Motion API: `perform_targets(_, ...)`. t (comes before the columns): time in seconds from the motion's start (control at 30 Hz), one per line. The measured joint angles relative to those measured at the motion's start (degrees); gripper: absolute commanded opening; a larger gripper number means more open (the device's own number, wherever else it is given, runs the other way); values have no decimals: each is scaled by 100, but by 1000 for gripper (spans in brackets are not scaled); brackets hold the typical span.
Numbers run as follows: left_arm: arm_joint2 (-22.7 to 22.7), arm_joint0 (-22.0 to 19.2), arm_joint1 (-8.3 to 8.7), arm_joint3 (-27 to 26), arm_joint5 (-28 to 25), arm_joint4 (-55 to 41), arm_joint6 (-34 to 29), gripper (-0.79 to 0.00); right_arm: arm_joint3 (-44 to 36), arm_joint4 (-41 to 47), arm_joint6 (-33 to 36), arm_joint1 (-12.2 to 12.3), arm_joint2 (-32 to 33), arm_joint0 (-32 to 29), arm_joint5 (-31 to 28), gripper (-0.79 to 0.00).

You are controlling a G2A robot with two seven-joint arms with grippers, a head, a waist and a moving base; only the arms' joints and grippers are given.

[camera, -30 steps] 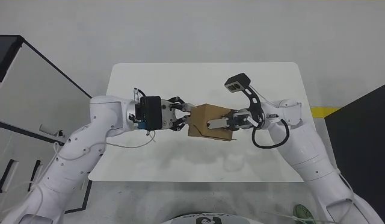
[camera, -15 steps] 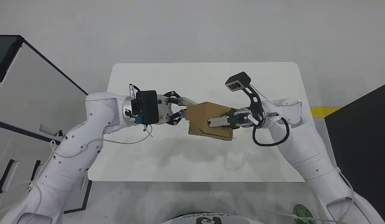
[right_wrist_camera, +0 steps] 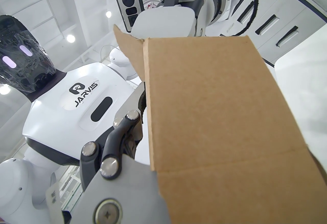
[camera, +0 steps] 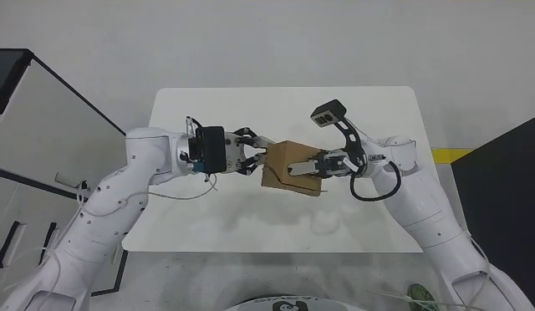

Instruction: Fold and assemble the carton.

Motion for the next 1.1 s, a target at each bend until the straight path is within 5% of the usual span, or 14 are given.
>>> perform_targets(0.43,-569,188,96,-149,-33,-44,-22,-785,259,771,81,-36,275,-122,82,-785)
perform_targets(1.1,-669,416,115,-585,27,-221,-401,-785,312,689,-447,-77,315,-212,284,-785)
